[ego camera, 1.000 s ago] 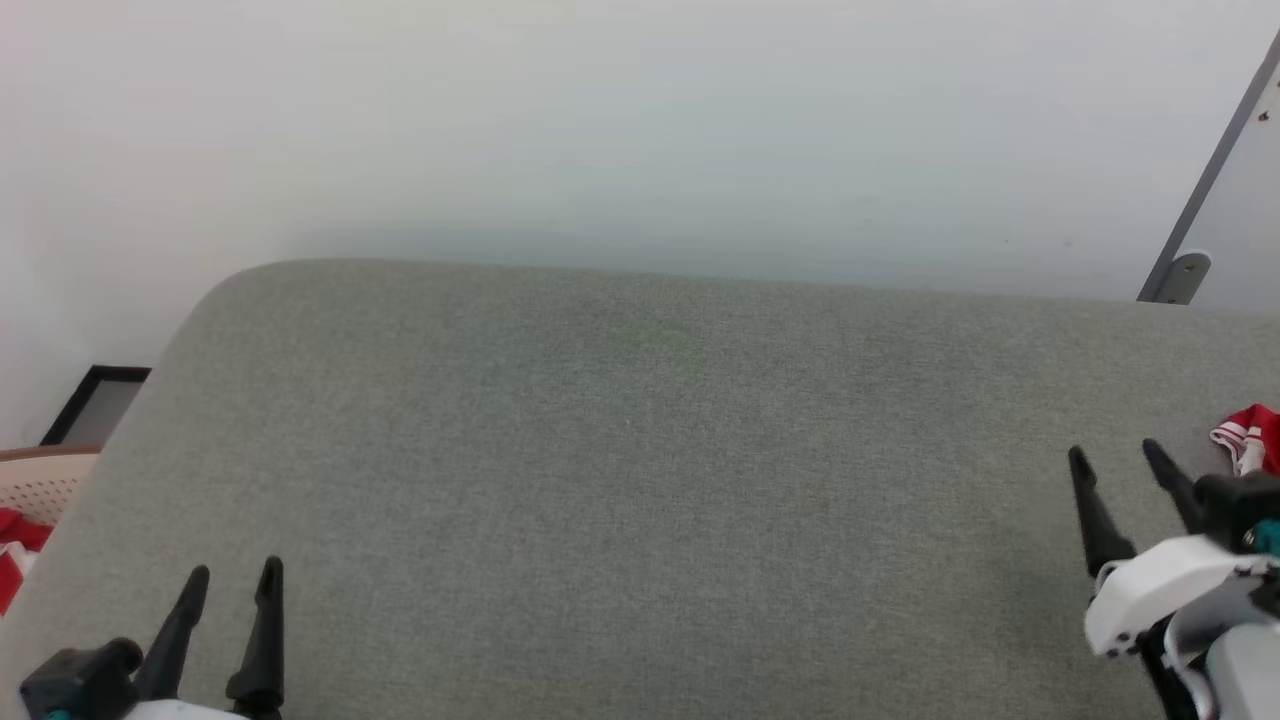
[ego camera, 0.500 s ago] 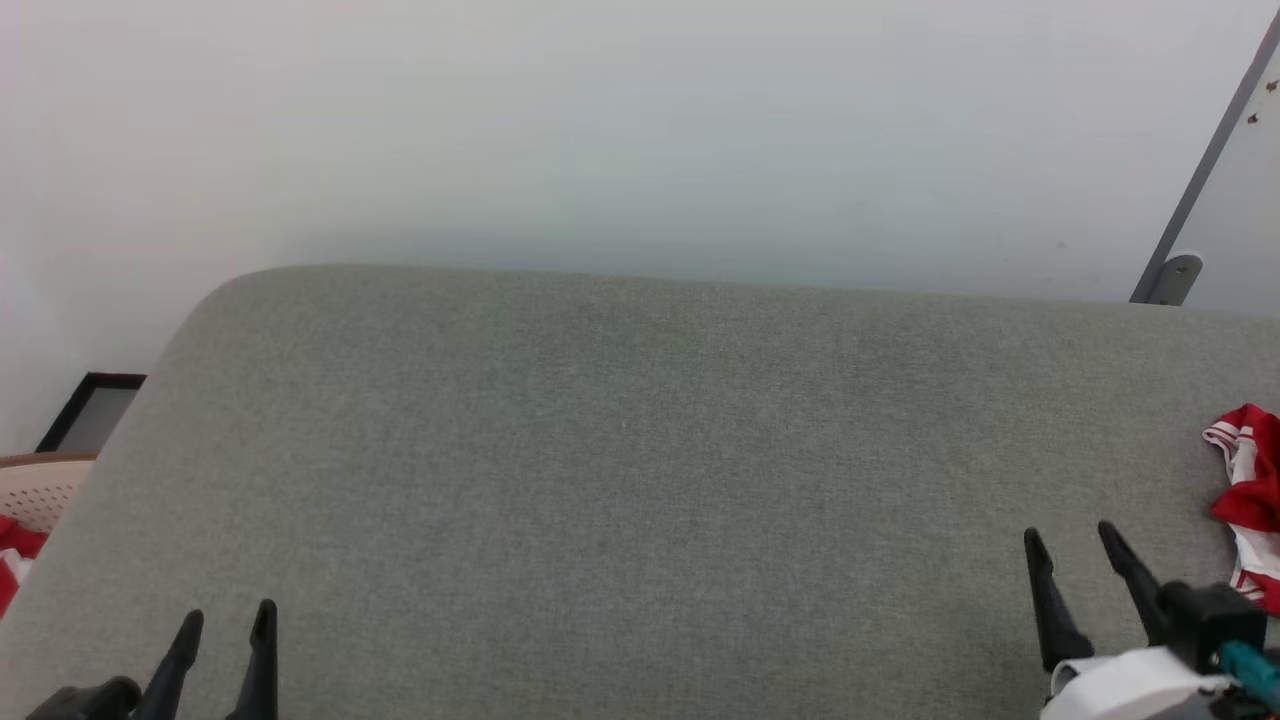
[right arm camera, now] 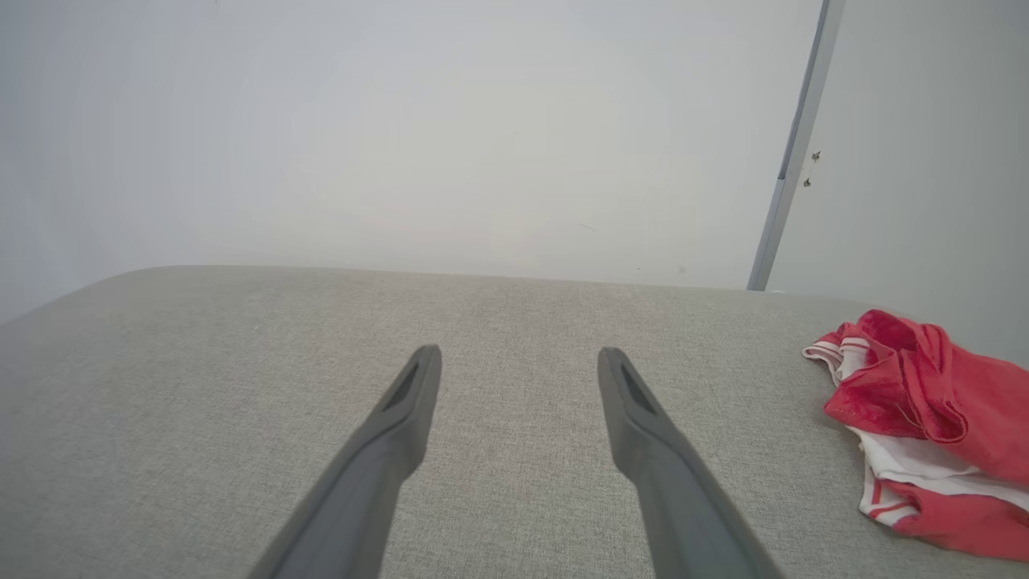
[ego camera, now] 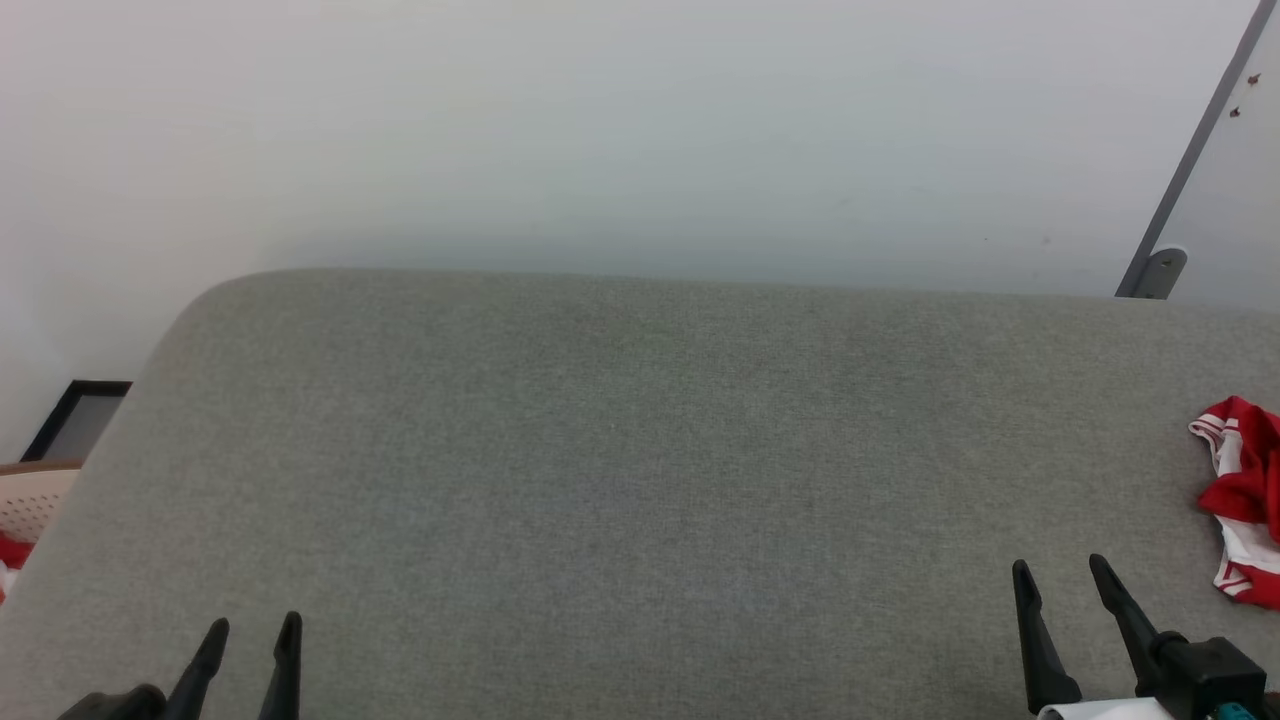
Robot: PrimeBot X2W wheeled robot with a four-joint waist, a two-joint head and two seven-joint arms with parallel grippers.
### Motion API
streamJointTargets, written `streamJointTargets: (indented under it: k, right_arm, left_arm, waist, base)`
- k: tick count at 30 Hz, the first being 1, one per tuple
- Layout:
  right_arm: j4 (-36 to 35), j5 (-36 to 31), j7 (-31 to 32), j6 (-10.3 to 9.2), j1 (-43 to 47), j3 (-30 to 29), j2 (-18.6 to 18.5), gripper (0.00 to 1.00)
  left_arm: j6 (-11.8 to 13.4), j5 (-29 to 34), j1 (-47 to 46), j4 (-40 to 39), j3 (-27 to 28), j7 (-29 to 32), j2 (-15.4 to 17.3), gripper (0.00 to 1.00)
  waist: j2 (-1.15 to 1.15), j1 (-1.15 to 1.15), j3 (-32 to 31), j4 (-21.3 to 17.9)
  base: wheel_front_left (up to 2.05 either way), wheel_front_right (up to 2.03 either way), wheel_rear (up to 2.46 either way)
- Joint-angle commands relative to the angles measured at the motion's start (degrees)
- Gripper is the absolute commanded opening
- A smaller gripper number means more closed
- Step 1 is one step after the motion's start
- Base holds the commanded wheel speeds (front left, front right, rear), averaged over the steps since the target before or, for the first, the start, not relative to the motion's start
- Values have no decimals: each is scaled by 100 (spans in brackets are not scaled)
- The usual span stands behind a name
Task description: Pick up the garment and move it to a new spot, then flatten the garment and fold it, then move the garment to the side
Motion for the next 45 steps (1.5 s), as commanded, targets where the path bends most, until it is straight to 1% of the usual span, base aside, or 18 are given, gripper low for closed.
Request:
streamJointTargets:
  k: [1,17,32,37,38,42,45]
  right_arm:
    - [-43,-35,-24,-12,95,19,16,100]
    - [-412,-205,-24,-12,210,29,108,100]
    - [-457,-205,-25,-12,222,-7,147,100]
    - [-451,-201,-25,-12,233,-18,157,100]
    - [-455,-197,-25,-12,234,-24,158,0]
    - [-252,-154,30,0,225,-22,174,0]
    - [-220,213,130,0,163,-57,175,0]
  left_arm:
    - [-20,-26,67,-18,-1,-4,8,100]
    - [-18,-143,65,-124,-36,-4,9,100]
    - [-18,-183,81,-174,22,-4,-40,100]
    - [-19,-81,92,-171,81,-4,-73,100]
    - [-19,-58,92,-176,93,-4,-83,0]
    - [-3,-116,102,-11,28,13,-235,0]
    - [-4,-375,44,-16,64,107,-302,0]
  waist:
    - [0,0,1,-7]
    - [0,0,8,-15]
    - [0,0,23,-8]
    - [0,0,21,-5]
    - [0,0,22,-4]
    - [0,0,23,-6]
    - [0,0,32,-12]
  base:
    - [0,0,0]
    - [0,0,0]
    - [0,0,0]
    - [0,0,0]
    - [0,0,0]
    - [0,0,0]
    - [0,0,0]
